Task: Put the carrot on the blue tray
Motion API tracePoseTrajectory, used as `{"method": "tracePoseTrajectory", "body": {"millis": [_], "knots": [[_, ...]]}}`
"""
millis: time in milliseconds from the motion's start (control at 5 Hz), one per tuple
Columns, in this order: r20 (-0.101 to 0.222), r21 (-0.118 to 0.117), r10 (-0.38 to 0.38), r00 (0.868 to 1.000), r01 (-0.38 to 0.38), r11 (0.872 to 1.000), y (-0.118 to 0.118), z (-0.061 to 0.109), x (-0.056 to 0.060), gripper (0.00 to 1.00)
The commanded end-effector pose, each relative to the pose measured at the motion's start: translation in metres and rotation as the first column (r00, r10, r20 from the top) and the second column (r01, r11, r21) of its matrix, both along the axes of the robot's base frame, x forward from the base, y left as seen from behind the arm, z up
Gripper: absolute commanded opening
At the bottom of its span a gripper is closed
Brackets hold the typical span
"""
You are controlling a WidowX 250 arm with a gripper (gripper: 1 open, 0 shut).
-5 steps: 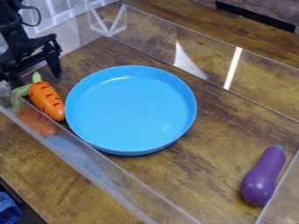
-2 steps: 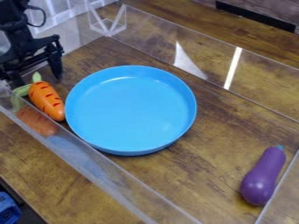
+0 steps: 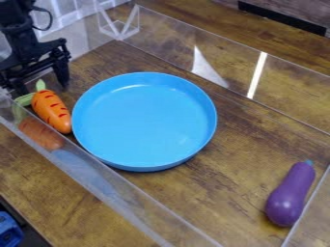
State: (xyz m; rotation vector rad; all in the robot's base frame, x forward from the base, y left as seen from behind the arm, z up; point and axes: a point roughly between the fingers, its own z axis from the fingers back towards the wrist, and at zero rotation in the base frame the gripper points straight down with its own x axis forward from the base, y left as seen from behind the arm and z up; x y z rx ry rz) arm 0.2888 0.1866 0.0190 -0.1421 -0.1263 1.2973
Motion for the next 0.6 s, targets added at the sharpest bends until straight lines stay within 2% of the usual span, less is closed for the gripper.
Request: {"method": "tracePoseTrajectory", "body": {"millis": [0, 200, 400], "knots": [[0.001, 0.006, 0.01, 1.0, -0.01, 1.0, -0.0093, 0.0018, -0.0027, 1.0], [-0.003, 0.009, 0.034, 0.999, -0.034, 0.999, -0.0077, 0.0018, -0.0091, 1.0], [-0.007, 0.013, 0.046, 0.999, -0.046, 0.999, -0.0109, 0.002, -0.0042, 1.0]]}}
